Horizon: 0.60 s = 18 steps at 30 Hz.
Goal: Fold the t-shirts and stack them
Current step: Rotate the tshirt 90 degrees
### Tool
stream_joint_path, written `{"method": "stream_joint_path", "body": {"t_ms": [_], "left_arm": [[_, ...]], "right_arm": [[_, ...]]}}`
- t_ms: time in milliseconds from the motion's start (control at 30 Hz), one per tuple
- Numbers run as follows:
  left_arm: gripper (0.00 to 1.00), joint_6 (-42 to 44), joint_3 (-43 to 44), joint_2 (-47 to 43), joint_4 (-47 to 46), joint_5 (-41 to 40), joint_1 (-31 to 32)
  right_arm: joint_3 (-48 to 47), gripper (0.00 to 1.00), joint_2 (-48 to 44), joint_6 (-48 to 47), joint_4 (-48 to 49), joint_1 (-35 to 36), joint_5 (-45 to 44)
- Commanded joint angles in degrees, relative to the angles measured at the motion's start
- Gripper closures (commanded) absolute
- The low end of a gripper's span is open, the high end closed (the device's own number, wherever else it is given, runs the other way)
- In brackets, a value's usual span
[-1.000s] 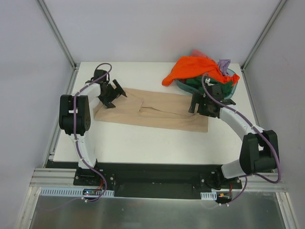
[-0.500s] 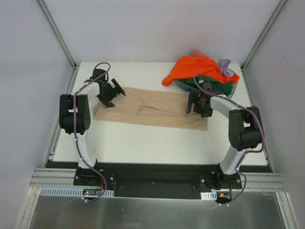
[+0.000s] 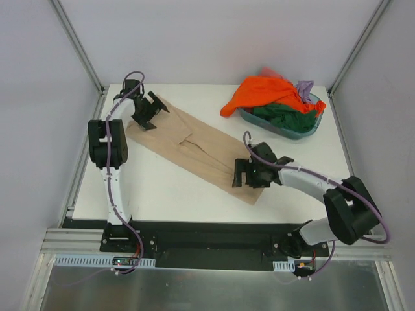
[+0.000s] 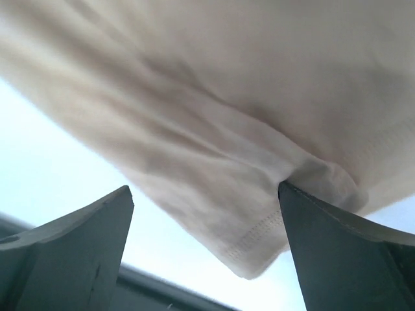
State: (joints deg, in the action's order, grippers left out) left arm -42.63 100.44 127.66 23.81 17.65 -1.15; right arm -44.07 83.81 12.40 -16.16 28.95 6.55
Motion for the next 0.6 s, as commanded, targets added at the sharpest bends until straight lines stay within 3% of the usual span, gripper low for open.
{"method": "stream_joint_path", "body": {"t_ms": [0, 100, 233, 367, 567], "left_arm": [[0.01, -7.80, 14.12, 9.08, -0.08, 5.64, 0.97], [0.01, -11.41, 25.29, 15.67, -0.26, 3.63, 5.27], [0.01, -18.78, 36.03, 26.13, -5.86, 2.56, 8.53], [0.01, -27.67, 37.81, 32.12, -17.46, 5.91, 9.23], [0.01, -26.71, 36.85, 32.84, -26.25, 0.37, 12.57]], "right_arm": [[6.97, 0.04, -4.26, 10.69, -0.20, 12.76, 3.55], [8.57, 0.04, -3.22, 15.27, 5.42, 20.42, 9.08], [3.57, 0.04, 2.83, 14.32, 7.29, 27.73, 9.01], [-3.81, 0.04, 7.59, 11.07, 7.90, 31.77, 11.64], [-10.50, 0.04, 10.32, 7.81, 6.23, 34.86, 9.55]]}}
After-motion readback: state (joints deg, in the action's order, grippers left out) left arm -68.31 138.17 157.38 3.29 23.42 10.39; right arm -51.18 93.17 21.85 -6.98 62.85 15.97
